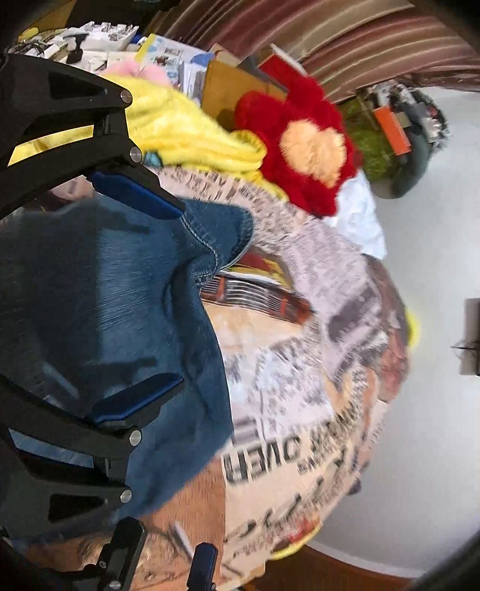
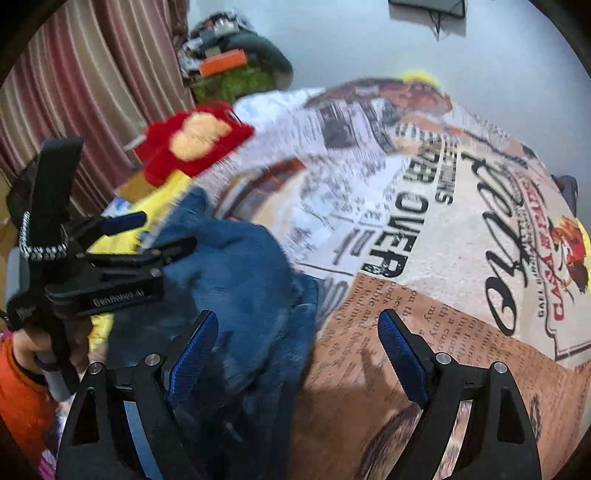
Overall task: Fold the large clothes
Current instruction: 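Open both tools and pull them back from the folded jacket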
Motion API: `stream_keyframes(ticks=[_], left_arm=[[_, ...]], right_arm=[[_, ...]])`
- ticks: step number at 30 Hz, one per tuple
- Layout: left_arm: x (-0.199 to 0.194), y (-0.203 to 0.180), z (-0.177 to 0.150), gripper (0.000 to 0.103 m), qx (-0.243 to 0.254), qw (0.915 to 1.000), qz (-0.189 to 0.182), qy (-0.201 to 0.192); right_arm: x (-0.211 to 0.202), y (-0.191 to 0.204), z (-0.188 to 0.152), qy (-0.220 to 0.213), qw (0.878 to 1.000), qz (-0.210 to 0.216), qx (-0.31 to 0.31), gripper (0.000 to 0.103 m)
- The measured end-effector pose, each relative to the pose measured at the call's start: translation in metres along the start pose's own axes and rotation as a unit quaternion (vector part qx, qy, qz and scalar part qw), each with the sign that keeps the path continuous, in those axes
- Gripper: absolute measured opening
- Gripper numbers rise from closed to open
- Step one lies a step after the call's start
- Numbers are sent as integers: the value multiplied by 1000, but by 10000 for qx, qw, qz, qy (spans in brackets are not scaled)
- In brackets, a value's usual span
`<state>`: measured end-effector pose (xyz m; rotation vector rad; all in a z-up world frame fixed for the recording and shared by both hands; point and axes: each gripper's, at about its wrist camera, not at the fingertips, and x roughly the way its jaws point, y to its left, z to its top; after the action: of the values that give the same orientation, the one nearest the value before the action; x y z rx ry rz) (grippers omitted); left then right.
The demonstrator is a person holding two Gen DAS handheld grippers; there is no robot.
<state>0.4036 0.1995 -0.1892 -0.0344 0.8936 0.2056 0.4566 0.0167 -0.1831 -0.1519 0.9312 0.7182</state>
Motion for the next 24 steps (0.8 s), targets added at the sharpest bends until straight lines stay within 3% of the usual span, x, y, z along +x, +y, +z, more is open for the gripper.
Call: stream_keyframes(ticks=[5, 10, 17, 24], left_arm=[[-87, -3, -11, 85, 17, 9973, -81, -724], [-173, -4, -27, 85, -79, 9891, -263, -1444], [-284, -7, -57, 85, -233, 9687, -502, -2421], [-352, -19, -97, 85, -306, 9479, -381, -3149]], right_arm=[[-75, 22, -7, -697, 9975, -27, -145, 87], [-153, 42, -18, -1482, 9887, -78, -205, 87], [-250, 74, -49, -2542, 9668, -83, -247, 87], [-314, 97, -92, -3178, 9480, 5, -171, 87]])
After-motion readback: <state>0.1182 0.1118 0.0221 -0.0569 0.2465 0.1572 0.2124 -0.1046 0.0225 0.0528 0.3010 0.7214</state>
